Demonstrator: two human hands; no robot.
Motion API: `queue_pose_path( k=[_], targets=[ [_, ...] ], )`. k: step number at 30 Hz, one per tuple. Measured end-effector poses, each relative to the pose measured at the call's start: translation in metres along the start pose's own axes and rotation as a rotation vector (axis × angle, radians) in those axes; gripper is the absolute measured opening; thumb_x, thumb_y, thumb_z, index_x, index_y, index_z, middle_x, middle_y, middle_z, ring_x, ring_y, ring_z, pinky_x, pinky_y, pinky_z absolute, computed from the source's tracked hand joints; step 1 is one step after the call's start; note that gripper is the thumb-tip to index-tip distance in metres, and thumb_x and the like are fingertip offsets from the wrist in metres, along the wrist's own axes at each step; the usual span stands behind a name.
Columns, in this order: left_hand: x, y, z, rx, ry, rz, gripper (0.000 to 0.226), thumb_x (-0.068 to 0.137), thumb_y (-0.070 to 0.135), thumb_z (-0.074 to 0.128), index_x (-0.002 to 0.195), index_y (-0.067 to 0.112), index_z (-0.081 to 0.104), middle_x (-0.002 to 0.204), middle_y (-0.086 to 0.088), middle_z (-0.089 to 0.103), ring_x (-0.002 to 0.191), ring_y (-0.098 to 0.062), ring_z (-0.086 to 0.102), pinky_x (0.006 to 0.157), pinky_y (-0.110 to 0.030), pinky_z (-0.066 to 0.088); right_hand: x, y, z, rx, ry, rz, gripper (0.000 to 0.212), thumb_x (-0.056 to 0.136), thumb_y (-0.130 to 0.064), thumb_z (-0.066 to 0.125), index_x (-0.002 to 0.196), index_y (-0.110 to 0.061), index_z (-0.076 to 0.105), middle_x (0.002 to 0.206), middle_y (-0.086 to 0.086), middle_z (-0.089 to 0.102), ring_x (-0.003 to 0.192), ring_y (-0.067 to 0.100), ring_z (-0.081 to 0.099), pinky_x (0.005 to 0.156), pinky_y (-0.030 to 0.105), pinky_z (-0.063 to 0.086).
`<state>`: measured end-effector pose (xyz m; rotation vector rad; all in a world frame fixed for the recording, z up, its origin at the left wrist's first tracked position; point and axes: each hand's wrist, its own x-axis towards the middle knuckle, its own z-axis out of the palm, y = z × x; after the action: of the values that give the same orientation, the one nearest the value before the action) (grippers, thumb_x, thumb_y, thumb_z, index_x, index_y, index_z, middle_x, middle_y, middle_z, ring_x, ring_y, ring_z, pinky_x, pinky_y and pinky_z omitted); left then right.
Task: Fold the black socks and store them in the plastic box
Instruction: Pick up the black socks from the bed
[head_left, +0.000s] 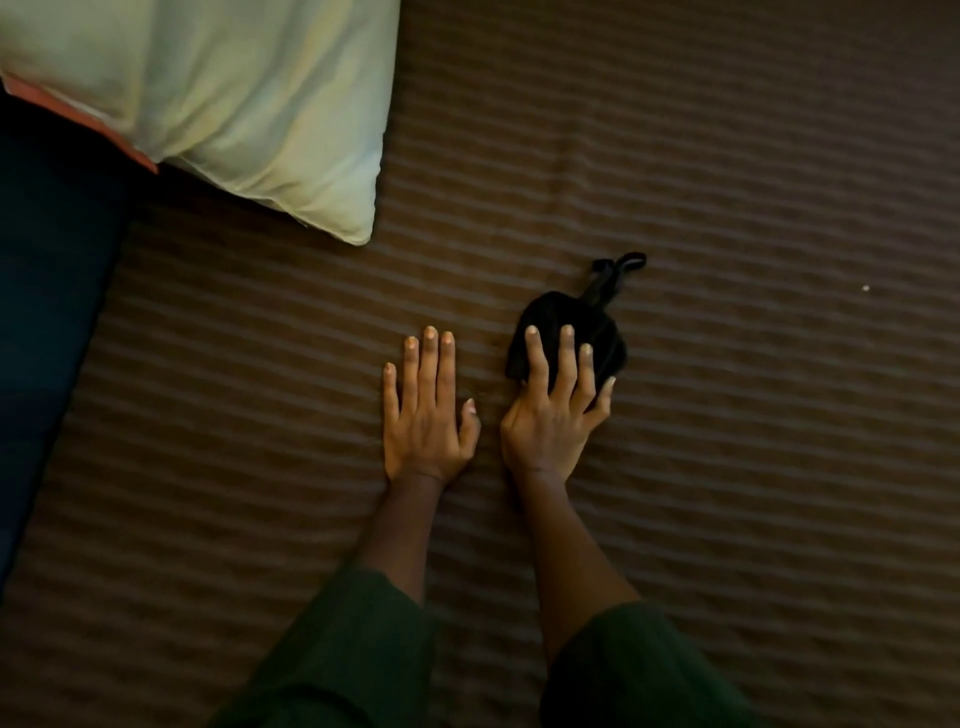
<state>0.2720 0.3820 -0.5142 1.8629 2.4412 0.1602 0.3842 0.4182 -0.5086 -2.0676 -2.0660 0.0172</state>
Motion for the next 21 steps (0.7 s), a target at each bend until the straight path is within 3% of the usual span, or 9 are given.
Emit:
queue_pose_path(
  k=[3, 7, 11, 15, 18, 21],
  targets=[
    [-0.005, 0.004, 0.001, -0.011, -0.022, -0.014, 0.079, 0.085, 0.04, 0.033, 0.15, 0.016, -0.003, 0.157, -0.01, 0.023, 0.148, -0.018, -0.006, 0.118, -0.042, -0.002, -0.005, 0.006, 0.005, -0.006, 0.003, -0.009, 0.062, 0.084, -0.026, 0.041, 0.143, -0.034, 0.025, 0.15, 0.001, 0.022, 0.137, 0.023, 0.022, 0.11, 0.052, 0.015],
    [0.008, 0.006, -0.005, 0.018, -0.04, -0.016, 0.078, 0.084, 0.04, 0.036, 0.151, 0.014, 0.007, 0.156, -0.012, 0.024, 0.144, -0.025, 0.014, 0.117, -0.043, 0.001, 0.008, 0.003, 0.008, 0.024, 0.025, 0.003, 0.061, 0.084, -0.027, 0.04, 0.143, -0.034, 0.024, 0.149, 0.001, 0.022, 0.137, 0.023, 0.022, 0.11, 0.052, 0.014],
    [-0.003, 0.01, -0.011, -0.017, -0.109, -0.016, 0.076, 0.084, 0.042, 0.037, 0.15, 0.011, 0.014, 0.158, -0.011, 0.022, 0.145, -0.024, 0.015, 0.117, -0.043, 0.003, -0.002, 0.01, 0.007, 0.028, 0.003, -0.03, 0.061, 0.084, -0.027, 0.037, 0.144, -0.034, 0.024, 0.15, 0.001, 0.021, 0.138, 0.023, 0.021, 0.111, 0.052, 0.012],
    [0.013, 0.016, -0.03, -0.058, -0.073, -0.019, 0.073, 0.086, 0.045, 0.036, 0.149, 0.011, 0.025, 0.156, -0.01, 0.026, 0.145, -0.024, 0.023, 0.119, -0.044, 0.014, 0.011, 0.008, 0.003, 0.055, 0.006, 0.001, 0.061, 0.084, -0.026, 0.036, 0.144, -0.032, 0.028, 0.151, 0.004, 0.03, 0.138, 0.025, 0.024, 0.111, 0.054, 0.016],
    [-0.017, 0.005, -0.056, -0.142, -0.153, 0.087, 0.067, 0.094, 0.045, 0.032, 0.152, 0.015, 0.015, 0.16, -0.005, 0.012, 0.148, -0.02, 0.01, 0.119, -0.037, 0.004, 0.006, 0.002, -0.012, 0.098, -0.031, -0.018, 0.065, 0.082, -0.015, 0.049, 0.144, -0.03, 0.033, 0.15, 0.006, 0.037, 0.139, 0.028, 0.033, 0.11, 0.057, 0.023],
    [-0.11, -0.01, -0.068, -0.232, -0.241, 0.125, 0.067, 0.094, 0.051, 0.023, 0.152, 0.023, 0.007, 0.159, 0.006, -0.001, 0.149, -0.013, 0.004, 0.119, -0.031, -0.006, 0.001, -0.001, -0.028, 0.078, -0.034, -0.022, 0.067, 0.082, -0.011, 0.052, 0.144, -0.03, 0.034, 0.151, 0.007, 0.036, 0.14, 0.029, 0.032, 0.11, 0.058, 0.024]
  ],
)
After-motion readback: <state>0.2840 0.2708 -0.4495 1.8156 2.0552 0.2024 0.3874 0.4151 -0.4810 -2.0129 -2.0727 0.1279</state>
